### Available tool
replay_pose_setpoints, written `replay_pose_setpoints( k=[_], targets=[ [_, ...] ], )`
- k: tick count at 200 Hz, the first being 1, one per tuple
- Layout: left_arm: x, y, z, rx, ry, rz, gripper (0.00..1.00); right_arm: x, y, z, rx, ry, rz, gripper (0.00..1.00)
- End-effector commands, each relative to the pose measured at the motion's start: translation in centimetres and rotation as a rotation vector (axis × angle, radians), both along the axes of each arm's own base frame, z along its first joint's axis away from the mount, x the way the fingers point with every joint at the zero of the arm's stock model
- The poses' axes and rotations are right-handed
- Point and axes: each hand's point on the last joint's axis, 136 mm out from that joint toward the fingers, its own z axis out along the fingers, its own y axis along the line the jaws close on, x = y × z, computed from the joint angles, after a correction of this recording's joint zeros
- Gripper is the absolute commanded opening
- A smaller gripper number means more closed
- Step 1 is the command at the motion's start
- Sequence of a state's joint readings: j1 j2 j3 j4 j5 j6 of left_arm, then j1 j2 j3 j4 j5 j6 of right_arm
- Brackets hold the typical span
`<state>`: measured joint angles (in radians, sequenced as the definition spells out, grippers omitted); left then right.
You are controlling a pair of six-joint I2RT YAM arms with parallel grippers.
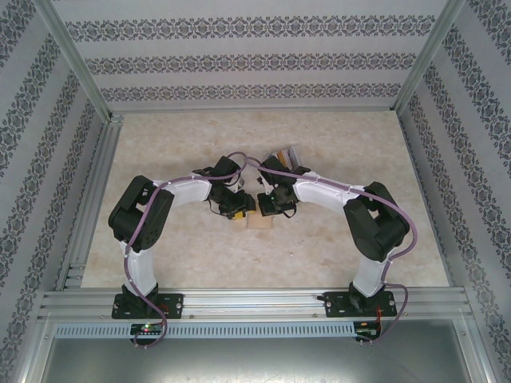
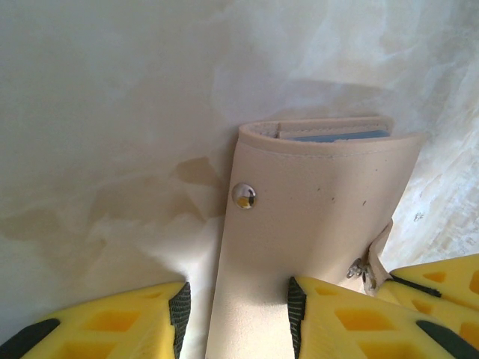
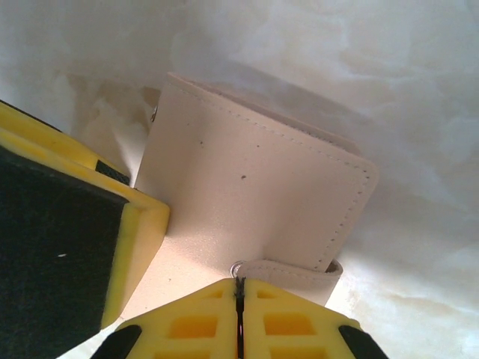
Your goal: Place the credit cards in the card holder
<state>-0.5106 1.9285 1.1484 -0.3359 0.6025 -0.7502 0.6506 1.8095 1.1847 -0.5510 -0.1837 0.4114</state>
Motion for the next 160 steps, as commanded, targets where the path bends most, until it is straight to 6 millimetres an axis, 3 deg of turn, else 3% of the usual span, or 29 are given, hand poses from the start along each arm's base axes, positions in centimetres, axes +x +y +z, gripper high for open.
replay_pose_setpoints(
  k=[1,98,160],
  targets=[
    [0.9,-2.3,-2.5,-0.026,-0.085,-0.034,0.43,0.6,-0.6,0.0,-0.042,-0.014,-0.002,0.11],
    [1.0,-2.4,-2.5,-0.03,-0.085,-0.036,0.43,1.1,0.1,-0.4,-0.019,-0.003,0.0,0.1],
    [0.8,-2.1,-2.5,-0.017,-0.085,-0.038,0.43,1.5,-0.9,-0.9,-0.044,-0.002,-0.032,0.11]
  ],
)
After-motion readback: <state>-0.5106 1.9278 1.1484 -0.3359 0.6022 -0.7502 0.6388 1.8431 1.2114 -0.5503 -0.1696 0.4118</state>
